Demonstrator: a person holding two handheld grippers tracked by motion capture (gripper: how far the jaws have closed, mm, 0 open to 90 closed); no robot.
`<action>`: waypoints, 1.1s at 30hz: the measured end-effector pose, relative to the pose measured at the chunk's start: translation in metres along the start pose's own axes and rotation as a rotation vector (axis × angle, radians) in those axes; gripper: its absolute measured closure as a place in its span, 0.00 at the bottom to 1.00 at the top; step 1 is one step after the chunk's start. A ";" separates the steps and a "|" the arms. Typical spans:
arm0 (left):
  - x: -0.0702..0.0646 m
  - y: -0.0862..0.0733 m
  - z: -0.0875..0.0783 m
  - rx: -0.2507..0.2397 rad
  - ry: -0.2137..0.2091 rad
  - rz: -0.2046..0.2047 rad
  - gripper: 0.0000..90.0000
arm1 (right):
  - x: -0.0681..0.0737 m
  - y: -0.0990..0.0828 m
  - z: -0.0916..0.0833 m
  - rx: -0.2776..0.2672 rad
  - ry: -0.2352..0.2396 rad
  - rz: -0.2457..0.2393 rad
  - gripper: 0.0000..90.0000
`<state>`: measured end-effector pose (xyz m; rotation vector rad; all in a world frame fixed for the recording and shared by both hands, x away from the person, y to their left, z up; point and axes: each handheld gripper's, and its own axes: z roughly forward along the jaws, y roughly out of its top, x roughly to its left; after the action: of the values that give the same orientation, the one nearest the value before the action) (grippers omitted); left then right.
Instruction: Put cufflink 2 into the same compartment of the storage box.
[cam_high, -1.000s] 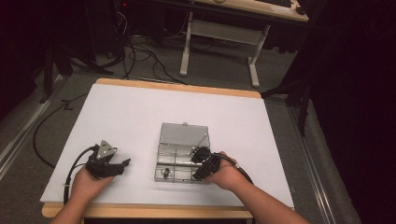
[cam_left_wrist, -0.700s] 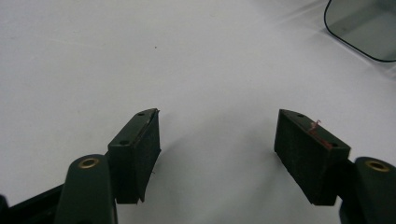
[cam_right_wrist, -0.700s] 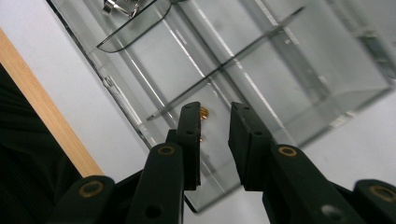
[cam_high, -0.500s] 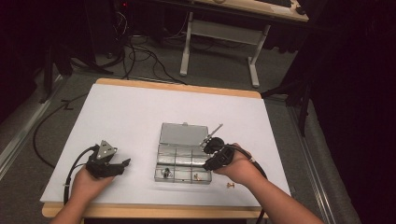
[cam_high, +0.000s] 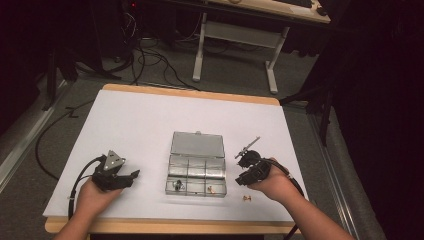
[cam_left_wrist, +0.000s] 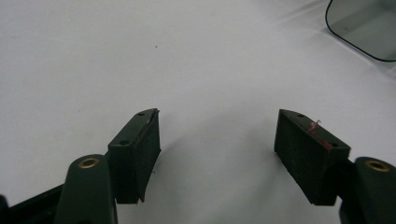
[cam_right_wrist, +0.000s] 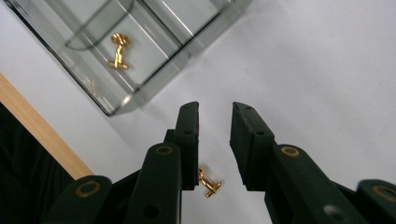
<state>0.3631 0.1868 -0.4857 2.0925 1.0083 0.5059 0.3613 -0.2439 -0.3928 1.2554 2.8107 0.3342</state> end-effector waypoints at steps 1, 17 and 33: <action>0.000 0.000 0.000 0.000 -0.001 -0.001 0.35 | -0.002 -0.002 0.002 -0.005 -0.001 -0.016 0.81; 0.000 0.000 0.000 0.003 0.003 -0.005 0.36 | -0.004 -0.030 0.028 0.048 0.025 0.004 0.75; 0.000 0.000 0.001 0.007 0.007 -0.005 0.36 | -0.004 -0.045 0.036 0.058 0.029 -0.014 0.78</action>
<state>0.3636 0.1865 -0.4858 2.0957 1.0200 0.5082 0.3360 -0.2695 -0.4380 1.2507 2.8723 0.2752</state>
